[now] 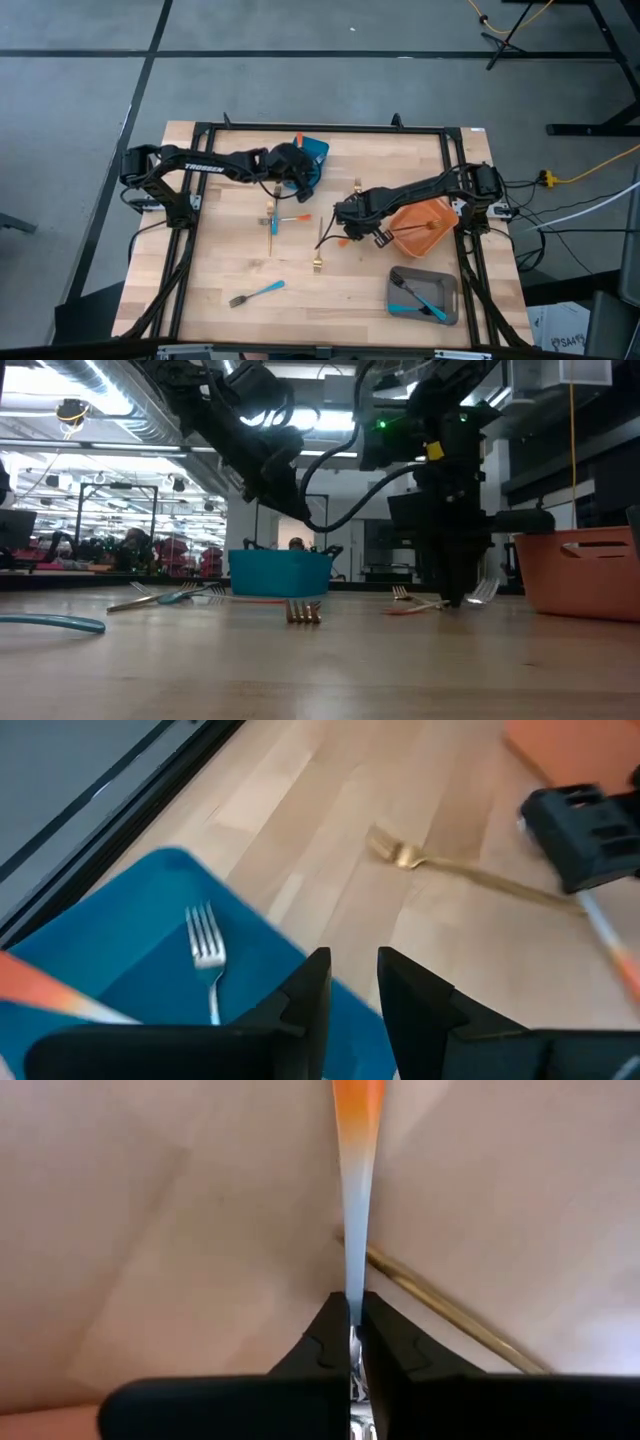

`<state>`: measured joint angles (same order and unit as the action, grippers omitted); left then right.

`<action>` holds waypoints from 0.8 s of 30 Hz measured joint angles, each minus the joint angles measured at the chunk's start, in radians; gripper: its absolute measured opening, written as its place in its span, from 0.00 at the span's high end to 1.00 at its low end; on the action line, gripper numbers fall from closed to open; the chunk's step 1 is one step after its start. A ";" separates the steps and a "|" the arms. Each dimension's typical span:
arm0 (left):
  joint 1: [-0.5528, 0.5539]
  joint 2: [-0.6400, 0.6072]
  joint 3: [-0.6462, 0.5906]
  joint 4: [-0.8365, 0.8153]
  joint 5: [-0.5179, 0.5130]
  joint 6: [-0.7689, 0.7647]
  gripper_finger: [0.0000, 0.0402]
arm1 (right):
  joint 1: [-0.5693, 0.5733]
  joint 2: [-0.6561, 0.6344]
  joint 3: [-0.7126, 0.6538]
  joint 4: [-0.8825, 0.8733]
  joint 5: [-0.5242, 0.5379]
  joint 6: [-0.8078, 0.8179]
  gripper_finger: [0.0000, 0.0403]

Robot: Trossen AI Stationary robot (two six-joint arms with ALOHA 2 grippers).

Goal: Sort silverware by color (type)
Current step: Put the right orange fork into the blue bin

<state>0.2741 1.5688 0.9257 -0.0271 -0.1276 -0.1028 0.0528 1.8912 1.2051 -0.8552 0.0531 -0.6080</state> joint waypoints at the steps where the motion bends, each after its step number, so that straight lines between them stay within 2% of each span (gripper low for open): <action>1: 0.000 0.000 0.009 -0.001 0.010 0.000 0.80 | 0.000 0.000 0.014 -0.011 0.010 -0.001 0.99; 8: 0.001 0.000 0.075 -0.051 0.022 0.000 0.80 | 0.000 -0.002 0.086 -0.049 0.065 -0.001 1.00; 15: 0.013 0.000 0.186 -0.267 0.021 0.012 0.80 | 0.000 -0.003 0.149 -0.101 0.079 -0.003 1.00; 24: -0.006 0.000 0.321 -0.578 0.018 0.182 0.80 | 0.000 -0.005 0.253 -0.233 0.296 -0.007 1.00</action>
<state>0.2676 1.5688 1.2471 -0.6055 -0.1094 0.0789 0.0528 1.8858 1.4579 -1.0877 0.3490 -0.6152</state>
